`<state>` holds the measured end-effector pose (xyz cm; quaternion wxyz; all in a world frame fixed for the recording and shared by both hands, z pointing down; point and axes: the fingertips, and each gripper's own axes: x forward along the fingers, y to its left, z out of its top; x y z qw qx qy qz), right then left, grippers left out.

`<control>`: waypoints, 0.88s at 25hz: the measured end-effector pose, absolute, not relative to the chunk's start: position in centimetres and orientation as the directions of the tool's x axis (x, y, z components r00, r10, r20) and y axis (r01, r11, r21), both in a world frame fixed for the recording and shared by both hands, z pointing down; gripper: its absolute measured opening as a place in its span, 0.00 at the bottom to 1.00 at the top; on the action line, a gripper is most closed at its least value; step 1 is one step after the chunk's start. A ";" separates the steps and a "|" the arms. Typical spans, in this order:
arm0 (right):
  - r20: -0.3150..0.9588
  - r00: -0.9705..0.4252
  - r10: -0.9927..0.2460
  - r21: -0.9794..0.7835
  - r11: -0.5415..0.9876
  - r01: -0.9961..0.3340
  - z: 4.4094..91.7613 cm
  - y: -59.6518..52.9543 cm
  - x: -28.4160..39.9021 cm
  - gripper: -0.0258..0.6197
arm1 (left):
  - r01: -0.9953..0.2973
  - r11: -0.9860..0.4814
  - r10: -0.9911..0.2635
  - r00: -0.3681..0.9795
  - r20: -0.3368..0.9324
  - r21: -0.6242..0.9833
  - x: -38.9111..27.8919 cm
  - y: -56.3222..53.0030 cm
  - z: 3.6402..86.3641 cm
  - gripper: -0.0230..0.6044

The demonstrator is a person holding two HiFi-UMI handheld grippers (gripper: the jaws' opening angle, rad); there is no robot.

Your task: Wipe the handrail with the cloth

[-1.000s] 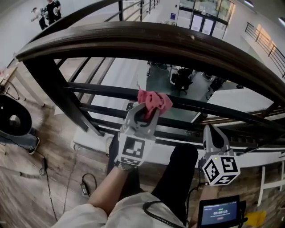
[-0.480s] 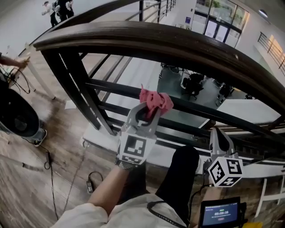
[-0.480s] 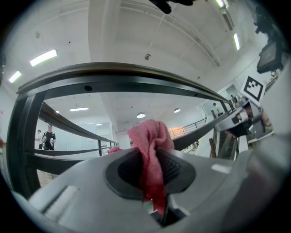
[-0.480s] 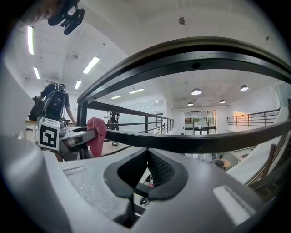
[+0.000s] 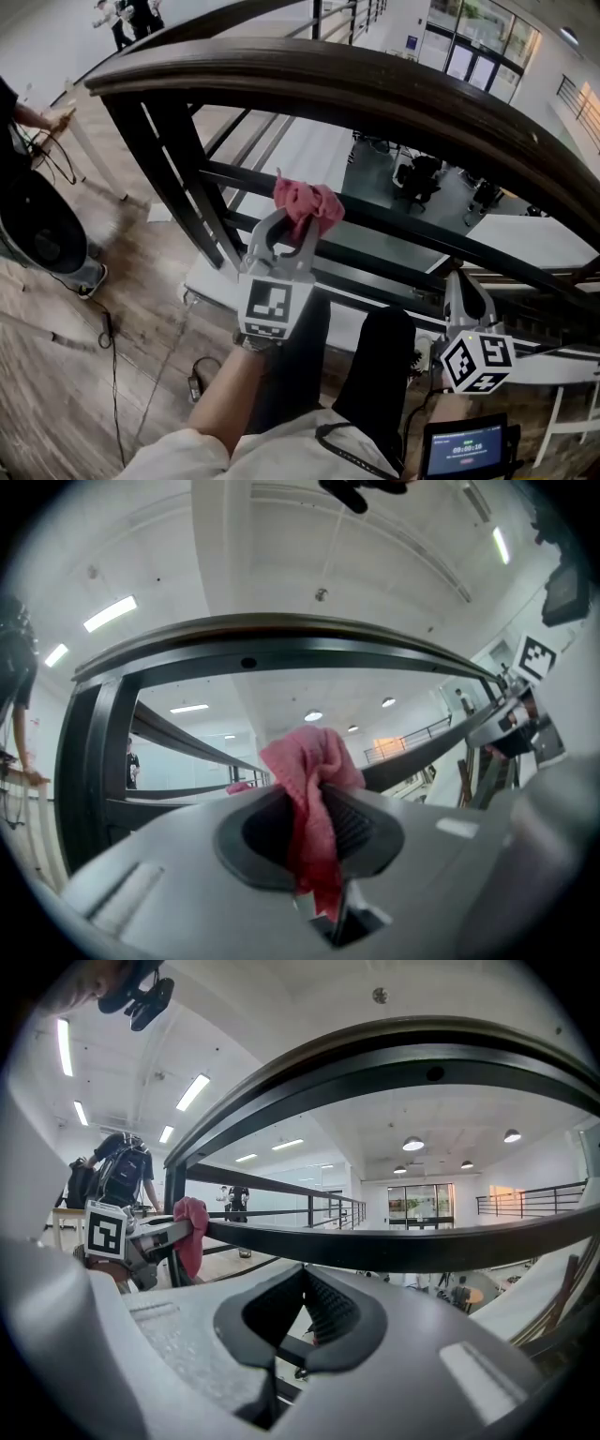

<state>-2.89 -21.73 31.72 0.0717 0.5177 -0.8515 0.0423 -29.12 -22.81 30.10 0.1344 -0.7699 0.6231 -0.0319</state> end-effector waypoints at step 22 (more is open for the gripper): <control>0.215 -0.497 -0.840 0.016 0.512 -0.859 32.9 -22.6 -6.4 0.04 | -0.966 0.072 -0.995 -0.053 -0.082 -0.246 -41.9 -22.8 30.3 0.16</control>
